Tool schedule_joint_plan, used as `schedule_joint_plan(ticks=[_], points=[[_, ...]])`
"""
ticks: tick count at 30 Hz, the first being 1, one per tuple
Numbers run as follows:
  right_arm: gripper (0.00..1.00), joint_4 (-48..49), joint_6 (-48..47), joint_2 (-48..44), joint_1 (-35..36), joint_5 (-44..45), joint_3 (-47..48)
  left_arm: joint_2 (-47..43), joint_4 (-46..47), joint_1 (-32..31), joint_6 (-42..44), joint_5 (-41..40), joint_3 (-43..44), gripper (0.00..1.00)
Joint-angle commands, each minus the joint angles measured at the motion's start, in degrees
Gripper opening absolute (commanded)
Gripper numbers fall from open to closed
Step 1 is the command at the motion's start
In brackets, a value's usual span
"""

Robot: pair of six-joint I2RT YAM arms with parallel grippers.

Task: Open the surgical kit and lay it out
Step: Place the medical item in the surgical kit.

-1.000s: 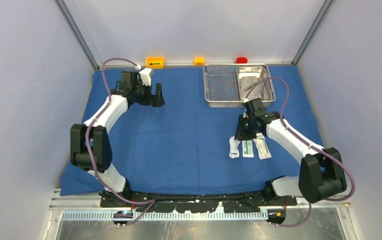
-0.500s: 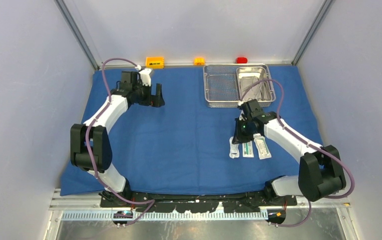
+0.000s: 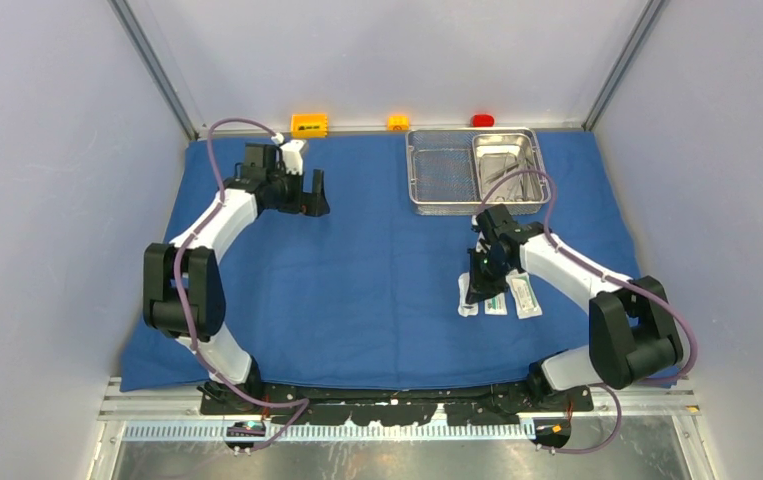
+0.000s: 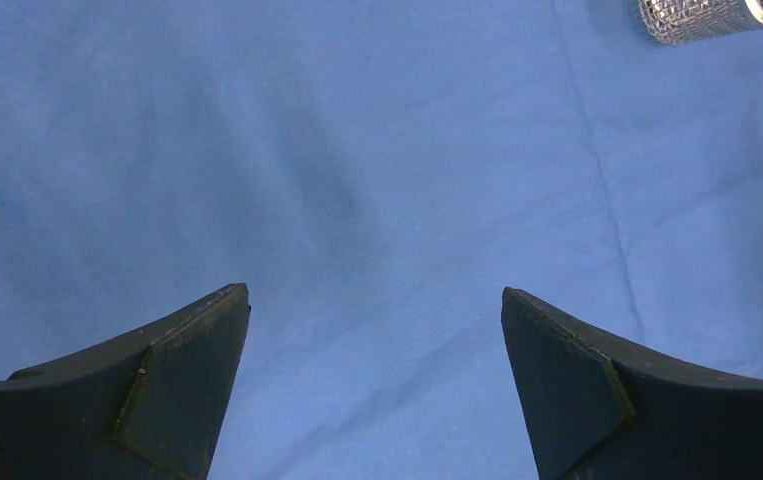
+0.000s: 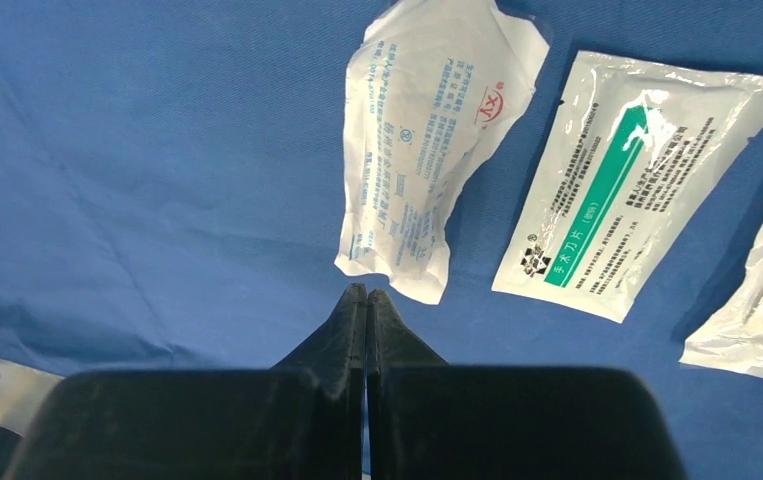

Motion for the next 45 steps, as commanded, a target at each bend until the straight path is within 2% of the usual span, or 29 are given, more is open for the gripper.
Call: schedule_joint_plan(ticks=[1,25,41,45], points=[[0.00,-0.81,-0.50,1.67,0.20,0.25,1.37,0.96,-0.39,-0.21,-0.15,0.29,2.44,1.00],[0.00,-0.24,-0.23,9.00,-0.85,1.83,4.33,3.77,-1.36,-0.21,-0.40,1.02,4.60,1.00],[0.00,-3.74,-1.12,8.05,-0.90,7.23,6.94,3.60,-1.85,-0.21,0.36,1.07,5.29,1.00],[0.00,-3.79,-1.21,8.57,-0.90,5.34,6.64,3.68,-1.80,-0.21,0.36,1.13,5.47,1.00]])
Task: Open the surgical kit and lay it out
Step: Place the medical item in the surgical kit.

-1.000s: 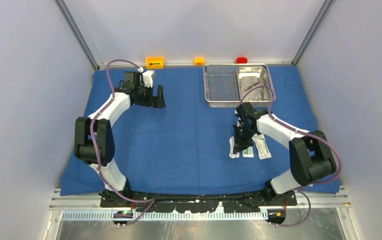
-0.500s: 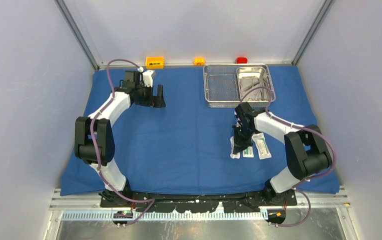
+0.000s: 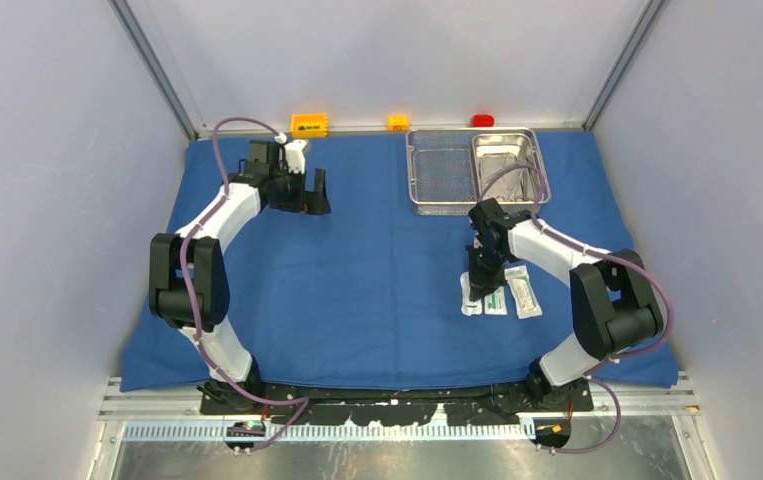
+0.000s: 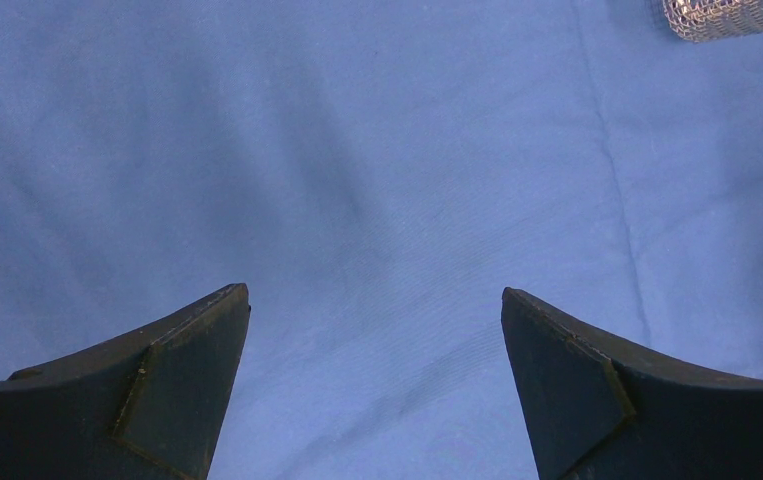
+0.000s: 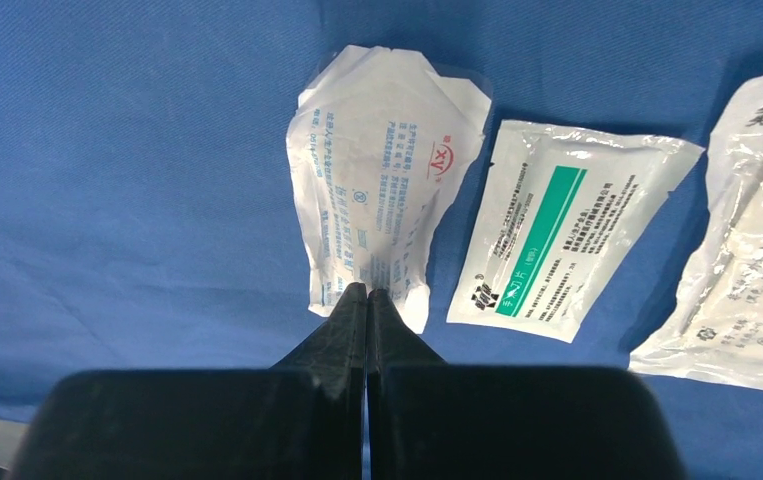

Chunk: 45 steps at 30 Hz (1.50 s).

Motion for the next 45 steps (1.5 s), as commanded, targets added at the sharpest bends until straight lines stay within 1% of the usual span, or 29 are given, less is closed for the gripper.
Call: schedule_joint_plan(ticks=[1,7,11,17,24,28,33,37,40,45], points=[[0.00,-1.37,-0.61,-0.44,-0.39,0.05,1.94,-0.49,0.19,-0.21,0.35,1.11,2.32,1.00],[0.00,-2.35,-2.21,-1.06,-0.39,-0.32,4.49,-0.84,0.16,-0.23,0.81,0.93,2.21,1.00],[0.00,-1.93,-2.41,-1.48,-0.39,0.63,4.43,-0.72,0.25,-0.23,0.99,0.85,2.29,1.00],[0.00,-2.34,-2.07,2.42,-0.53,1.16,5.43,-0.32,0.22,-0.25,1.15,1.07,2.56,1.00],[0.00,-3.12,-1.82,6.83,-0.86,-0.15,5.74,-0.32,0.41,-0.21,1.57,1.63,2.65,1.00],[0.00,-2.99,-2.07,6.83,-0.85,0.34,5.03,0.01,0.45,-0.21,2.01,1.55,2.91,1.00],[0.01,-4.08,-3.11,5.50,-0.81,-0.98,8.40,0.37,0.56,-0.21,2.19,1.65,3.02,1.00],[0.04,-4.87,-5.23,4.42,-0.83,-3.71,10.27,0.95,0.79,-0.21,2.19,1.81,3.26,1.00],[0.10,-4.96,-6.54,2.45,-0.71,-4.58,11.25,1.17,0.74,-0.21,2.19,1.90,3.44,1.00],[0.19,-3.88,-9.39,-2.05,-0.75,-2.42,13.71,0.72,0.54,-0.21,2.28,1.51,3.92,1.00]])
